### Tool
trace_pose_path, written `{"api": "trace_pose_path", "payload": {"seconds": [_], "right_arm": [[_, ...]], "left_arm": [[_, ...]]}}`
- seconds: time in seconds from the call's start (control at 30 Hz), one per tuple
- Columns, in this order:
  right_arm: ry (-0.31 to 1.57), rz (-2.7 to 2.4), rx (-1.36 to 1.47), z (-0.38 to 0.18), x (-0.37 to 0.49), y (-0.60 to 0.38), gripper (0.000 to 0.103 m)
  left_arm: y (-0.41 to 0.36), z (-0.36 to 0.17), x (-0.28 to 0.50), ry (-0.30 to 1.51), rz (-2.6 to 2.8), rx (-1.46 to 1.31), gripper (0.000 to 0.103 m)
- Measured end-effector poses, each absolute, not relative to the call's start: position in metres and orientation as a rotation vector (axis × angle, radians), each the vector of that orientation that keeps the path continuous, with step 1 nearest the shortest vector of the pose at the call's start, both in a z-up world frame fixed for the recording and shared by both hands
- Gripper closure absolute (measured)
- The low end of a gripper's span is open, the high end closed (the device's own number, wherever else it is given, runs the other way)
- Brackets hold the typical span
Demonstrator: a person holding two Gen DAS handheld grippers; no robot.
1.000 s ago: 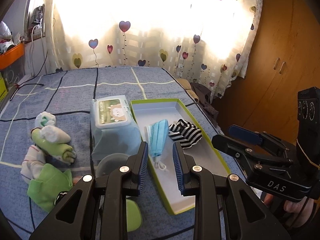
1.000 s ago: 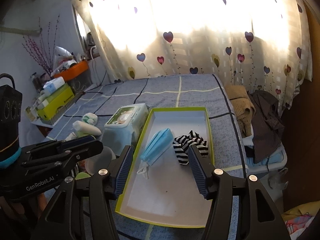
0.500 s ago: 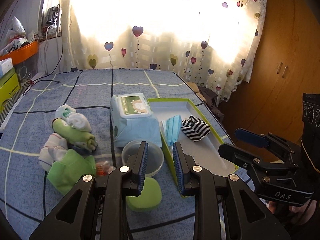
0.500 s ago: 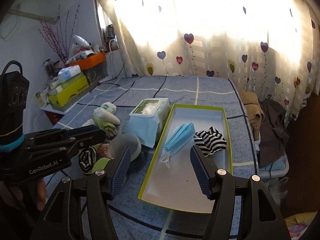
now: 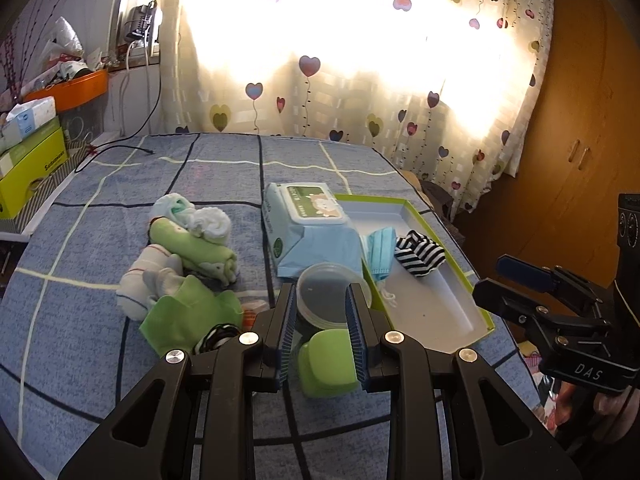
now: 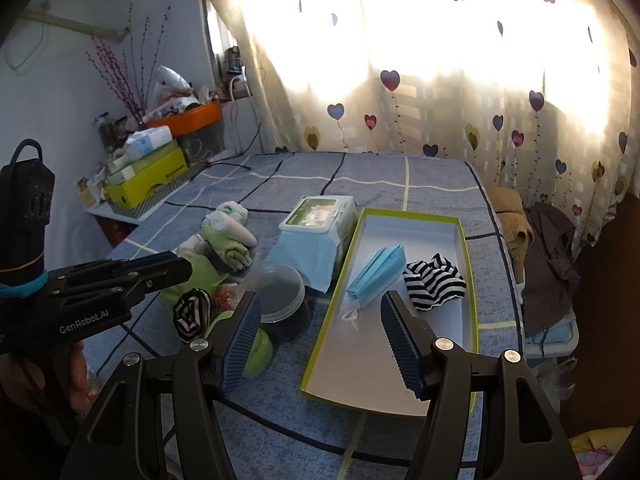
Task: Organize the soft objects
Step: 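Withdraw both grippers from the tray back toward the pile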
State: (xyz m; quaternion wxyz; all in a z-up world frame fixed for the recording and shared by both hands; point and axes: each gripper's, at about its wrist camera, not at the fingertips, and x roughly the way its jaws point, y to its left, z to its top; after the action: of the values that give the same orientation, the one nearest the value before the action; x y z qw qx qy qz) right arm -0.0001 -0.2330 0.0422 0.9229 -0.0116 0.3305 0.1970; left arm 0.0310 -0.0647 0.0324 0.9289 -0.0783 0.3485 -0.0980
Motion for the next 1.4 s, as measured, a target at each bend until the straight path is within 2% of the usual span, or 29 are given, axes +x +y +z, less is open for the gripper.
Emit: {"api": "trace_pose_path", "payload": {"seconds": [1.4], "right_arm": [[0.705,0.528,-0.085,0.036,0.014,-0.186,0.040]], "left_arm": [[0.018,-0.005,0.028,0.761,-0.017,-0.244,0.077]]}}
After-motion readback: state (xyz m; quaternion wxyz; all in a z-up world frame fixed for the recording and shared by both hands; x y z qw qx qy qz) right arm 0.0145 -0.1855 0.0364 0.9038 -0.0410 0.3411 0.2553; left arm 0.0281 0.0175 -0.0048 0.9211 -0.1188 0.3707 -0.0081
